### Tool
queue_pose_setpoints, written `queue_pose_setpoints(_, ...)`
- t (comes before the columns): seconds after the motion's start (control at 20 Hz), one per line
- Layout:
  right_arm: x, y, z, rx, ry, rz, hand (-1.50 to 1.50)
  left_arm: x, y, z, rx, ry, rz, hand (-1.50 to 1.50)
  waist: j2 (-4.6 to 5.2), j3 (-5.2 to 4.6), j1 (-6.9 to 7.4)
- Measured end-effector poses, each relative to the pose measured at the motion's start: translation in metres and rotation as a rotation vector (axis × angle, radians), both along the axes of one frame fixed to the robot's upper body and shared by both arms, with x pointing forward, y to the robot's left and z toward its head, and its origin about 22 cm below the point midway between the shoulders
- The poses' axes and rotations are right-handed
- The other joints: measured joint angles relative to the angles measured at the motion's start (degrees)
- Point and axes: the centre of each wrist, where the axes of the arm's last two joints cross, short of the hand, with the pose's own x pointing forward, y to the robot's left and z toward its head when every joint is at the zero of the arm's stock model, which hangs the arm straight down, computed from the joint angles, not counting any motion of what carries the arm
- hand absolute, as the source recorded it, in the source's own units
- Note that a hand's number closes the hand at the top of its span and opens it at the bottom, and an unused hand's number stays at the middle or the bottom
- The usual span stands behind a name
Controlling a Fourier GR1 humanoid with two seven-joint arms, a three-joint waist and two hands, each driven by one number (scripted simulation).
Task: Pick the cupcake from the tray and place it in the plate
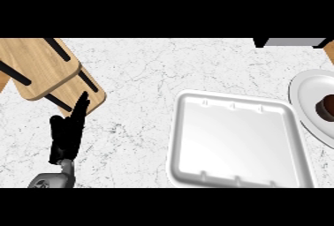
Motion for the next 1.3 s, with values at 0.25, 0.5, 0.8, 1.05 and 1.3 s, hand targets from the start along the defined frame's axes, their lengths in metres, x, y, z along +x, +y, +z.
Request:
queue_pose_setpoints(0.25, -0.013, -0.010, 0.002, -0.020, 0.026, -0.039, -1.50, -0.002, -0.002, 0.002, 0.003, 0.005, 0.008, 0.00, 0.11, -0.02, 0.11)
queue_pose_setpoints(0.5, -0.025, -0.016, -0.001, -0.033, 0.039, -0.066, -1.50, -0.001, -0.001, 0.002, 0.004, 0.004, 0.005, 0.00, 0.10, 0.01, 0.12)
queue_pose_setpoints(0.8, -0.039, -0.026, 0.001, -0.043, 0.042, -0.116, -1.50, -0.004, 0.002, 0.005, 0.011, 0.005, 0.012, 0.00, 0.25, 0.00, 0.31)
queue_pose_setpoints(1.05, -0.057, -0.032, -0.005, -0.046, 0.020, -0.144, -1.50, -0.003, 0.001, 0.005, 0.001, 0.000, 0.006, 0.00, 0.28, 0.05, 0.23)
queue_pose_setpoints(1.3, -0.067, -0.039, -0.002, -0.052, 0.015, -0.204, -1.50, -0.001, 0.000, 0.004, -0.002, 0.000, 0.004, 0.00, 0.33, 0.11, 0.27)
